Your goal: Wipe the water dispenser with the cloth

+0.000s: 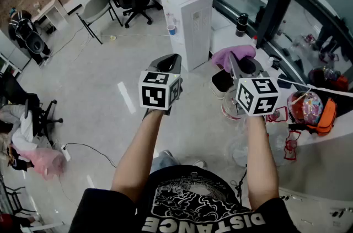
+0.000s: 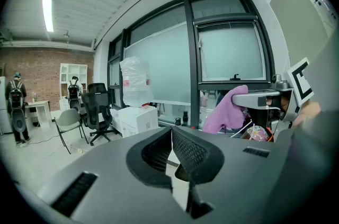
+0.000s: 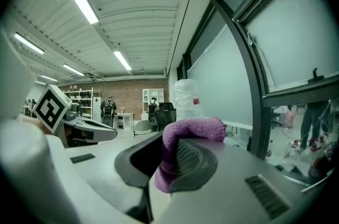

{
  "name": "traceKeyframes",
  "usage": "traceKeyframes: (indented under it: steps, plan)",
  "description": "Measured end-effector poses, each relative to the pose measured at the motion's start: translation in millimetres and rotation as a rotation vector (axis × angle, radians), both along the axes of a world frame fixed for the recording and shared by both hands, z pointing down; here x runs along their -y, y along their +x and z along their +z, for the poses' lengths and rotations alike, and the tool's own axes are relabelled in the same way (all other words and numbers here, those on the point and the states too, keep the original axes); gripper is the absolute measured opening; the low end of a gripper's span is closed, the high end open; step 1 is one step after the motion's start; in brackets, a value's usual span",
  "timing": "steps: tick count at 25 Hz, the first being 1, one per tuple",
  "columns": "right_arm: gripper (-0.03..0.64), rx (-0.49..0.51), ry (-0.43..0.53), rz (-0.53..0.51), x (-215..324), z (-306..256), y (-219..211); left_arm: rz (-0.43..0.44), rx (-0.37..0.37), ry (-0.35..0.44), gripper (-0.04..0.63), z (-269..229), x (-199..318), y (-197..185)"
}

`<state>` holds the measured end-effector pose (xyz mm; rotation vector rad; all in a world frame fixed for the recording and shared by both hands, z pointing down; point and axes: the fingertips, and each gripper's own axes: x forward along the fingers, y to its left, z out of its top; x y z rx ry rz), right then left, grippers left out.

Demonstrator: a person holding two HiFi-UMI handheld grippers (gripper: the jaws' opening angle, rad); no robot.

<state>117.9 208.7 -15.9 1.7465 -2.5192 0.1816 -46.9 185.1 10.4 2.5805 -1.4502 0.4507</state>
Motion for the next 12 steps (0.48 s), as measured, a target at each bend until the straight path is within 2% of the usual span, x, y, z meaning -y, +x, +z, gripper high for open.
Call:
traceKeyframes:
  steps: [12]
  plan:
    - [0.041, 0.001, -0.011, 0.014, 29, 8, 1, 0.026, -0.003, 0.005, 0.028, 3, 35, 10]
